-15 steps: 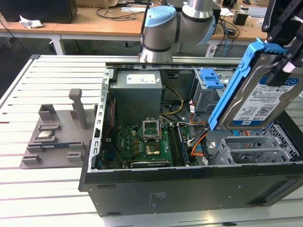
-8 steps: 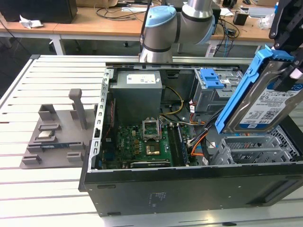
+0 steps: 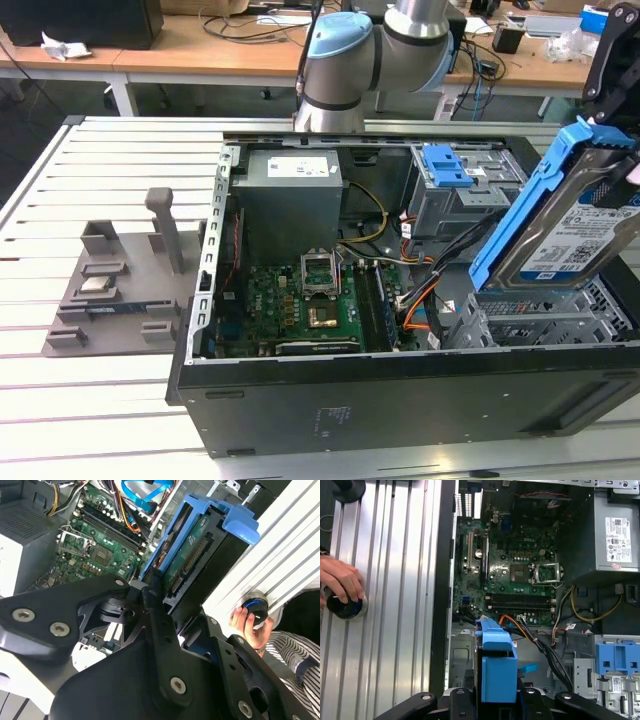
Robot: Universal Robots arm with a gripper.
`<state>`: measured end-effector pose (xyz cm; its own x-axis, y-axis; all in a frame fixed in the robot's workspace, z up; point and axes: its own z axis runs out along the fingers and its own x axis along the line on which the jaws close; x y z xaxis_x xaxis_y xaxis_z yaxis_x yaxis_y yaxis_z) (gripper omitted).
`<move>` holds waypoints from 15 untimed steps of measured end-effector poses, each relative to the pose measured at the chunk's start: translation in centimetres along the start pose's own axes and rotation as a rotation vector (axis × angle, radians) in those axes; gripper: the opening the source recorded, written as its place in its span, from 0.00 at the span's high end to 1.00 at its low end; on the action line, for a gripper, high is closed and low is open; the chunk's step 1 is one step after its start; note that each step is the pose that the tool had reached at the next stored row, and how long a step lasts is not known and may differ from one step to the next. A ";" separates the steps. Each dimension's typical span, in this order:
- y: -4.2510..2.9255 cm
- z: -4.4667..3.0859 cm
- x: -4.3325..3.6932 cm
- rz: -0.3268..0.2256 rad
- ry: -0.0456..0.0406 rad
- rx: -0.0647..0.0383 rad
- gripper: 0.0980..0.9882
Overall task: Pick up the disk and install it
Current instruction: 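Pick up the disk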
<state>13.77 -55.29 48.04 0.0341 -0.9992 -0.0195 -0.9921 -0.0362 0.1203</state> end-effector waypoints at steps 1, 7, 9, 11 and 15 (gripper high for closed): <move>-0.08 0.06 0.00 0.000 0.0000 0.000 0.70; -0.60 0.50 0.03 0.000 -0.0001 0.000 0.70; -0.87 0.77 0.05 0.000 -0.0002 0.000 0.70; -1.08 1.03 0.05 0.000 0.0000 0.000 0.70; -1.73 1.51 0.09 0.000 0.0000 0.000 0.70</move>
<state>15.31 -55.29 46.33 0.0340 -0.9992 -0.0195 -0.9921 -0.0361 0.1204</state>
